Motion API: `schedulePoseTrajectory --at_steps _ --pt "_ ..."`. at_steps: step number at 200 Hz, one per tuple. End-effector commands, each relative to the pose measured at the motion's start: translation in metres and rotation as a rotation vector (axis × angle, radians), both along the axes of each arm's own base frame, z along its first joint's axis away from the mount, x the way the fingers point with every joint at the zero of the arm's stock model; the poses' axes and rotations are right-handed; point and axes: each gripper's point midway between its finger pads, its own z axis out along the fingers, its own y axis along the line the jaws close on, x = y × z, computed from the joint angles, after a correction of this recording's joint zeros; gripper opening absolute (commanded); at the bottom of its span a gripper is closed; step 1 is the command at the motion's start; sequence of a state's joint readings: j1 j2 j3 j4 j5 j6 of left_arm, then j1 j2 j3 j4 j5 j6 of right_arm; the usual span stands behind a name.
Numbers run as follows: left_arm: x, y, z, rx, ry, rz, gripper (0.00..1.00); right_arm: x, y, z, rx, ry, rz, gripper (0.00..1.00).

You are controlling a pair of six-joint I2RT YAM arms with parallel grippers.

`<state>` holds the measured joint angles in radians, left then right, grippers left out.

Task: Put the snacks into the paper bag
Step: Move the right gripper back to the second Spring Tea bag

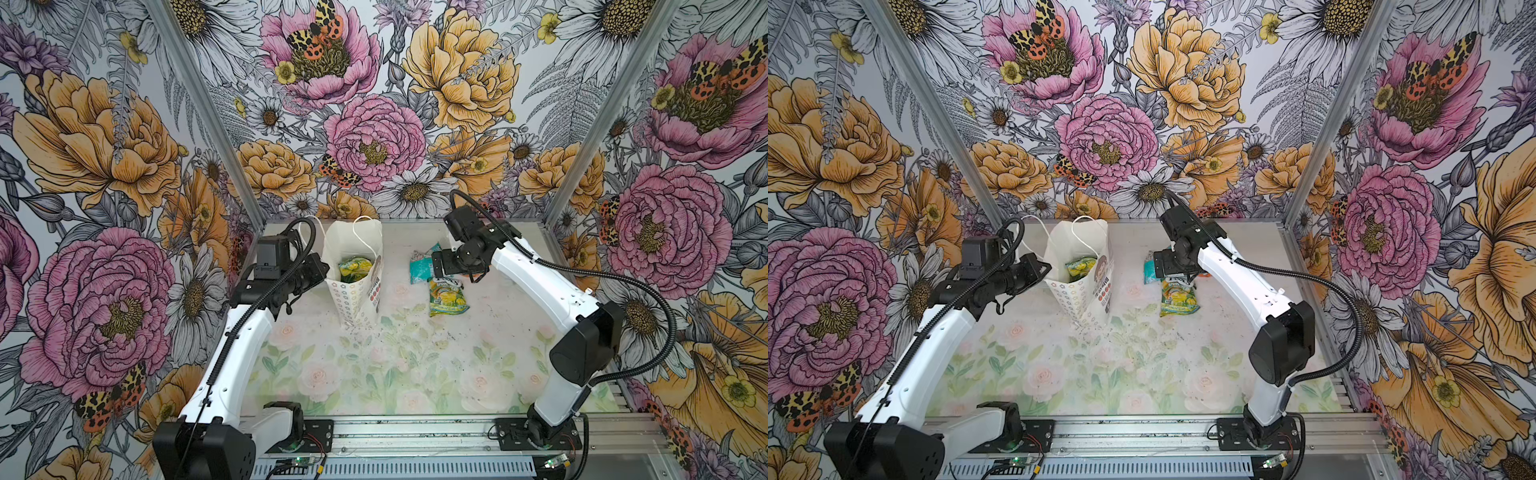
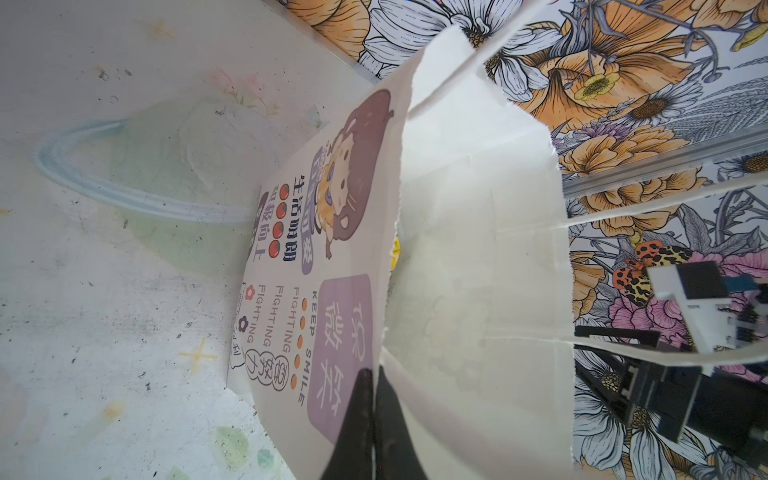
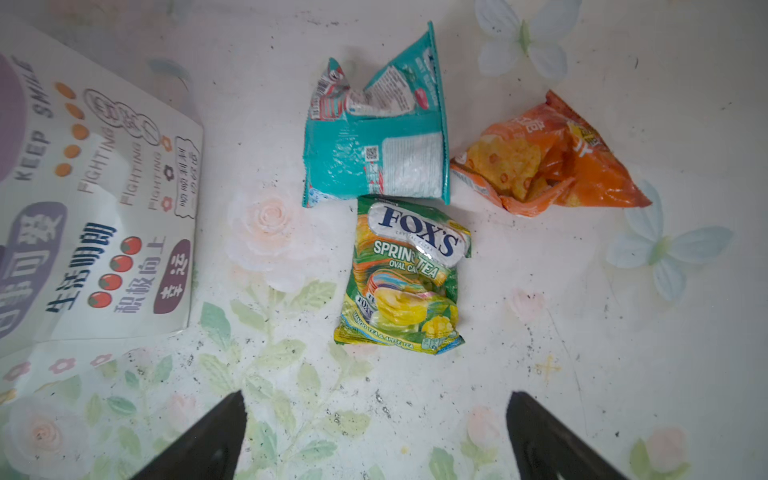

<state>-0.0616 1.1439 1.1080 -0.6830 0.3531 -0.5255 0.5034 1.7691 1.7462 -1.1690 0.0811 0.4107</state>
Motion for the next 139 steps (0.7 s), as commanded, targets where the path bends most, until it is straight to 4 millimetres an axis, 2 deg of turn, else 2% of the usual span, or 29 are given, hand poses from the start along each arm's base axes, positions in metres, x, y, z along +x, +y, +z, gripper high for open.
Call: schedulePoseTrajectory --at_steps 1,57,139 --pt "0.0 -0.001 -0.003 0.009 0.015 0.001 0.0 0.005 -0.011 -0.029 -0.057 0.04 -0.045 1.0" --pt "0.0 0.0 -0.004 0.01 0.017 0.005 0.0 0.015 -0.014 -0.077 -0.018 0.103 -0.089 1.0" --pt "0.0 0.0 -0.006 0.011 0.024 0.009 0.0 0.027 -0.012 -0.113 0.095 0.086 -0.198 1.0"
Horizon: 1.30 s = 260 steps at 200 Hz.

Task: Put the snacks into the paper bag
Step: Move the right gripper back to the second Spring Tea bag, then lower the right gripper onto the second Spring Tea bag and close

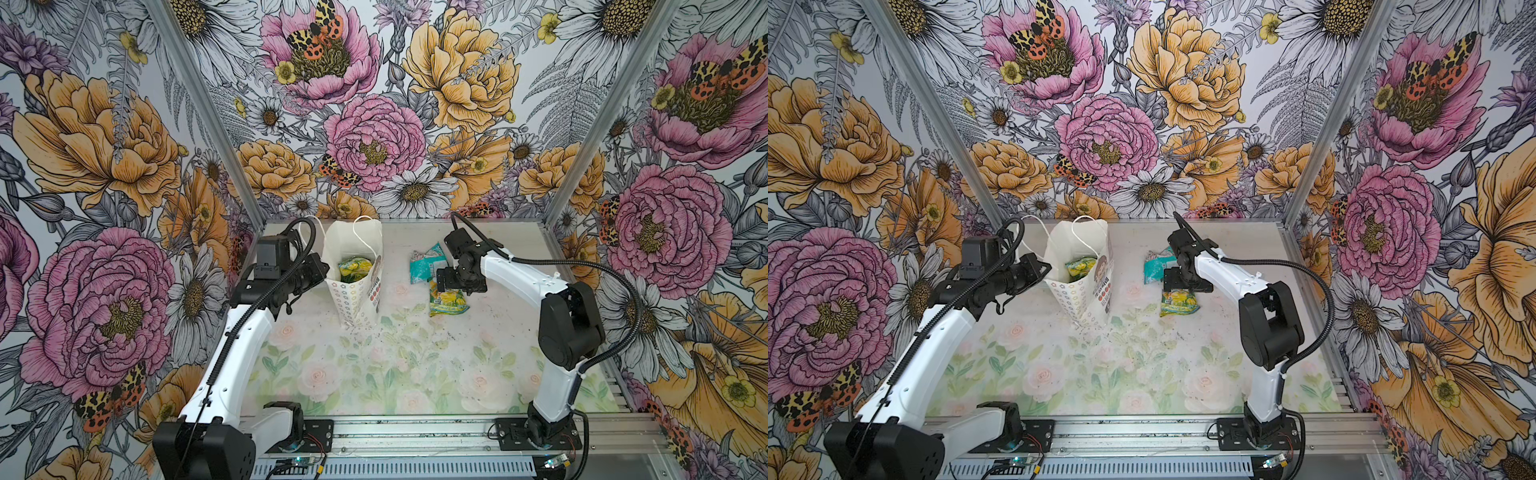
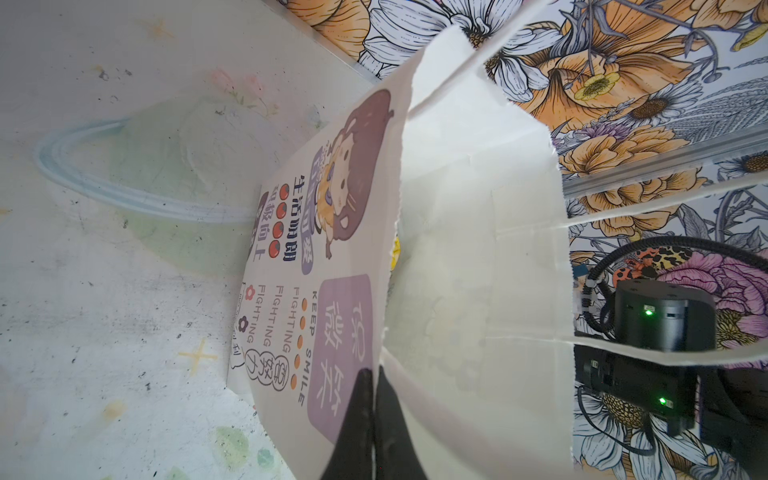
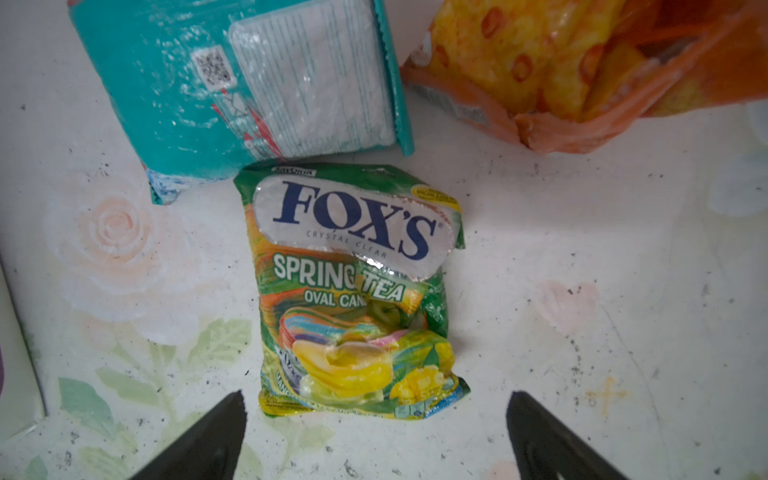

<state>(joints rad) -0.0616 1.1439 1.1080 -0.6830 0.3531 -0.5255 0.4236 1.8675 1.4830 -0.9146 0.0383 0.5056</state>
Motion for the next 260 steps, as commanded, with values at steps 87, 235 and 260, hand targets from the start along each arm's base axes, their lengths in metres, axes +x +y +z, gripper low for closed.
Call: schedulePoseTrajectory --at_steps 87,235,260 --pt "0.0 0.0 -0.007 0.011 0.026 0.009 0.0 0.021 0.014 -0.041 0.08 -0.062 -0.04 1.0" --pt "0.0 0.001 -0.007 0.009 0.028 0.014 0.0 0.015 0.007 -0.072 -0.006 -0.036 -0.032 0.89" --pt "0.0 0.0 -0.008 0.008 0.03 0.01 0.0 0.012 0.004 -0.075 -0.025 -0.033 -0.031 0.82"
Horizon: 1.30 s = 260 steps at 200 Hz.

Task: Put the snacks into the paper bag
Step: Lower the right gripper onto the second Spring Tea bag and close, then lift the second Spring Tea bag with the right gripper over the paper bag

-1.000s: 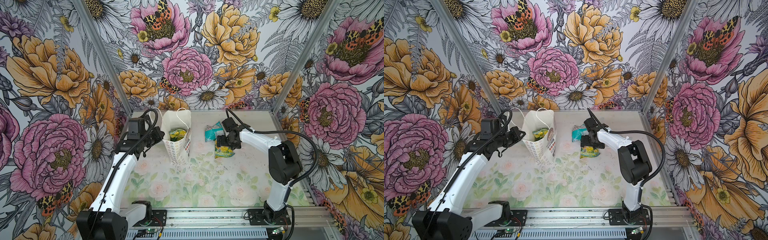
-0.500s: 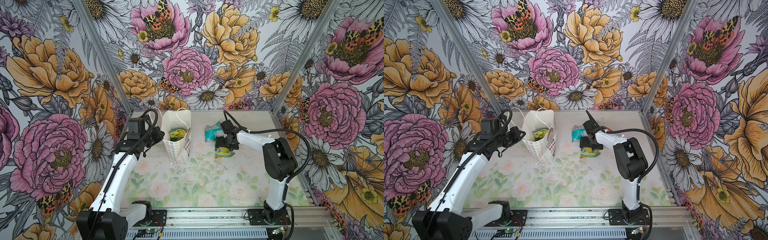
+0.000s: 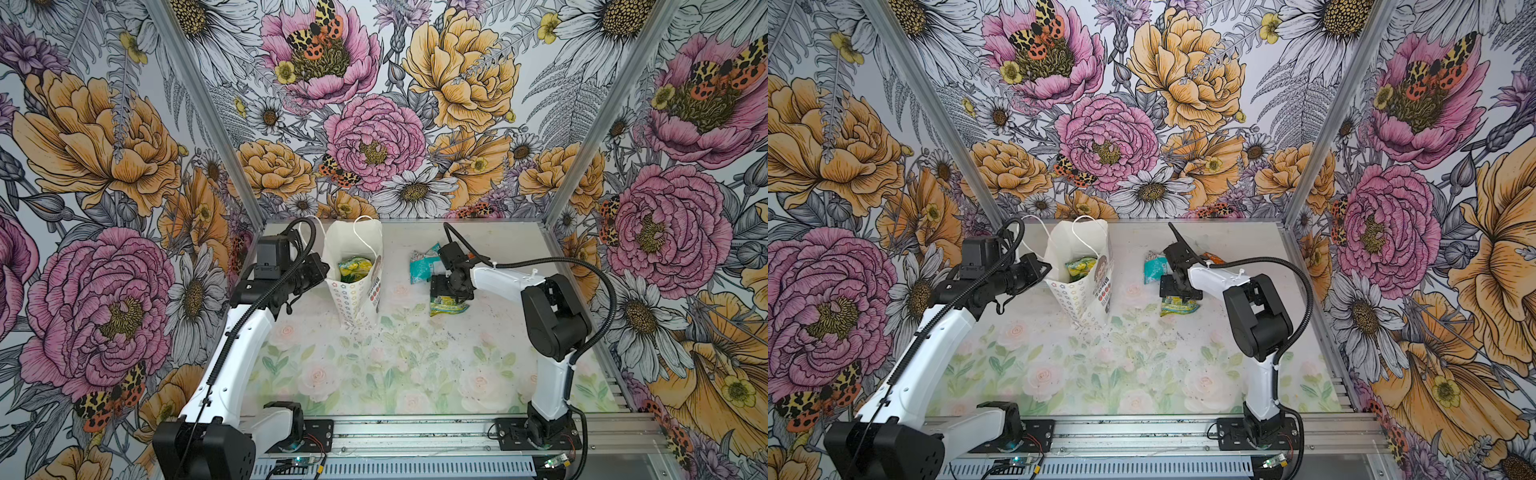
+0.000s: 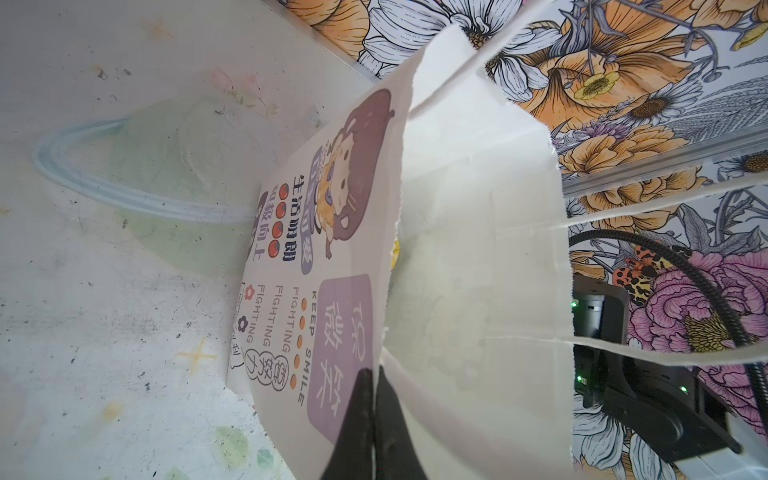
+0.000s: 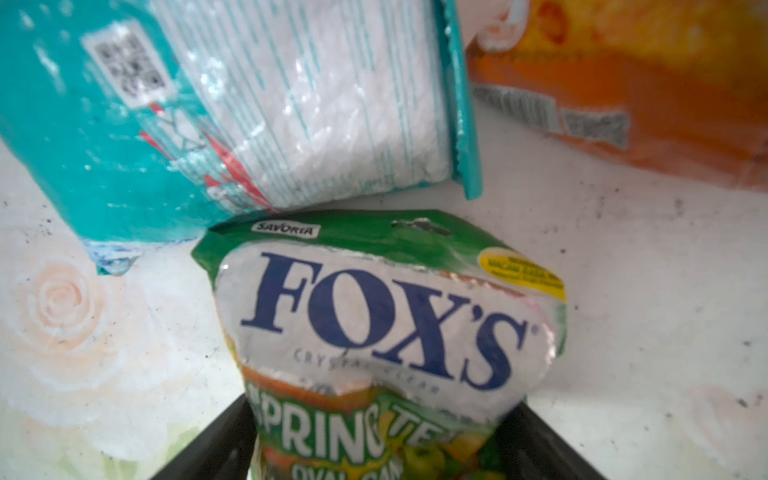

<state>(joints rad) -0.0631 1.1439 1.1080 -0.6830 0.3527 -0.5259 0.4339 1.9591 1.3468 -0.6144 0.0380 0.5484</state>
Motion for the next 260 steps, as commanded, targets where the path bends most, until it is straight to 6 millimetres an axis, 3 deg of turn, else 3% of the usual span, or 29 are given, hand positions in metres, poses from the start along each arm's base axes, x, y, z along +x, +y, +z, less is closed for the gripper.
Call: schedulePoseTrajectory --at_steps 1,38,73,163,220,260 --pt "0.0 0.0 -0.008 0.009 0.03 0.012 0.0 -0.009 -0.01 -0.017 -0.068 0.029 -0.002 0.82" --pt "0.0 0.0 -0.008 0.009 0.03 0.01 0.0 -0.015 -0.01 -0.021 -0.067 0.046 0.007 0.64" --pt "0.0 0.0 -0.008 0.009 0.03 0.01 0.0 -0.015 -0.002 -0.011 -0.02 0.037 0.021 0.44" --pt "-0.001 0.0 -0.006 0.006 0.023 0.008 0.0 -0.012 0.018 0.06 0.135 -0.08 0.065 0.18" --pt "-0.002 0.0 -0.005 0.005 0.019 0.009 0.0 -0.01 0.047 0.15 0.338 -0.222 0.138 0.06" --pt "-0.002 -0.001 -0.004 0.004 0.018 0.005 0.0 -0.006 0.068 0.253 0.501 -0.398 0.207 0.05"
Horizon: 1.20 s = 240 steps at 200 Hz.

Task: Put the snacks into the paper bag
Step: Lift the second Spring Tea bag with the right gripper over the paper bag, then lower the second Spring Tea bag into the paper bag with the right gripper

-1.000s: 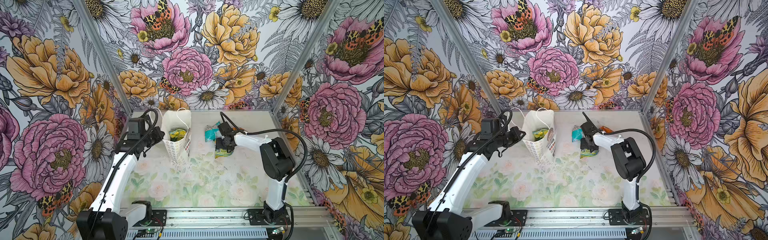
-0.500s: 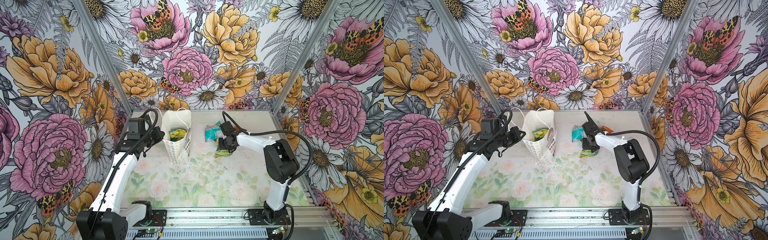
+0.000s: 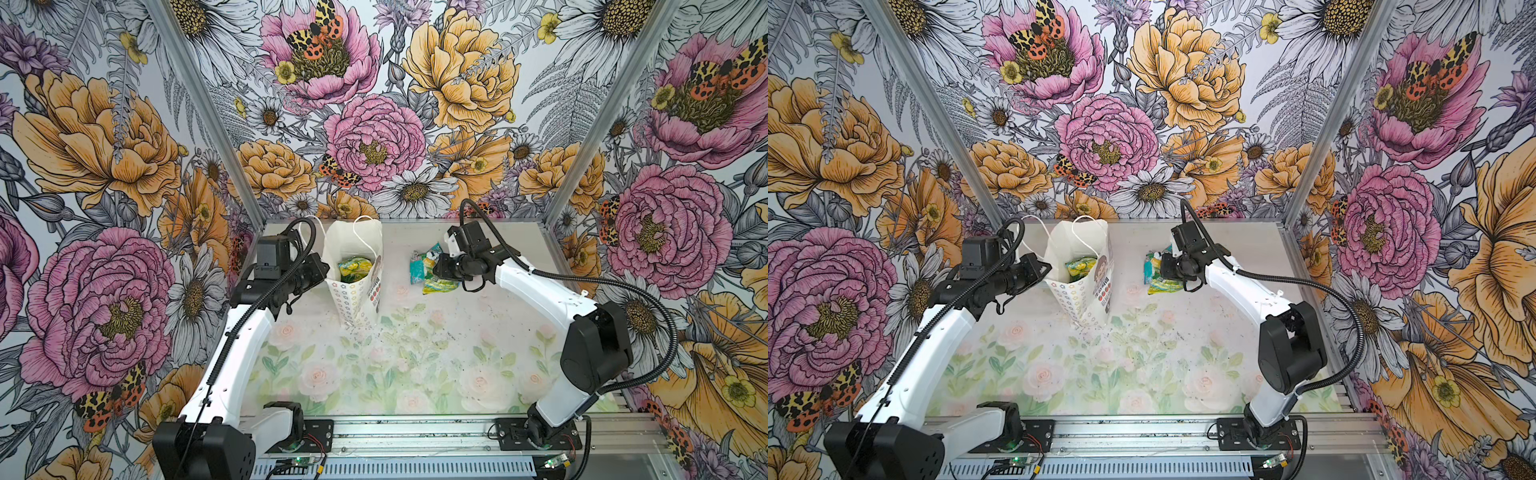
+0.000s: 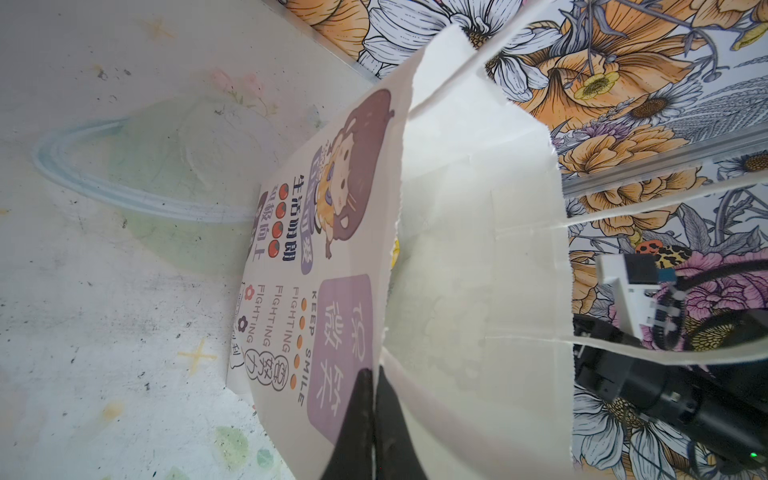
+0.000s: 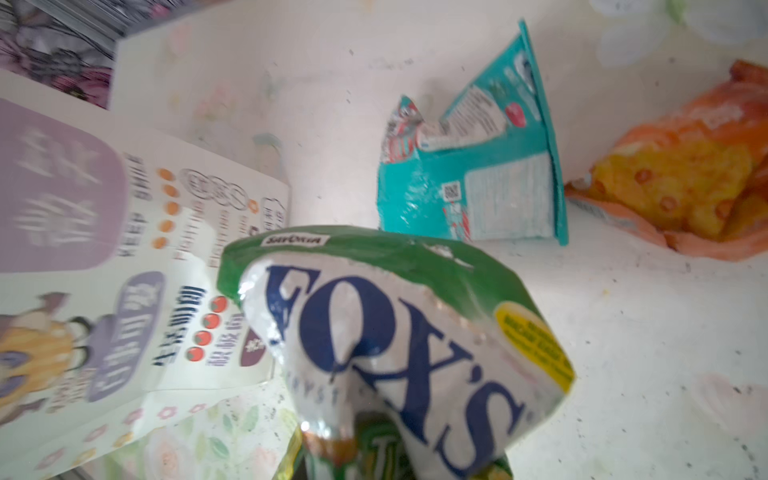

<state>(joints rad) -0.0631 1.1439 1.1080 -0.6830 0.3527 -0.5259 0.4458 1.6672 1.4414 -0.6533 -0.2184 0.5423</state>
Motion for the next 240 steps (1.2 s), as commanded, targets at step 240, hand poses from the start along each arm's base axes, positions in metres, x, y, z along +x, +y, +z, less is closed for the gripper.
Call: schedulePoseTrajectory --at_steps 240 --pt "-0.009 0.001 -0.002 0.002 0.005 0.013 0.0 -0.005 0.256 0.283 0.638 -0.552 0.264 0.0"
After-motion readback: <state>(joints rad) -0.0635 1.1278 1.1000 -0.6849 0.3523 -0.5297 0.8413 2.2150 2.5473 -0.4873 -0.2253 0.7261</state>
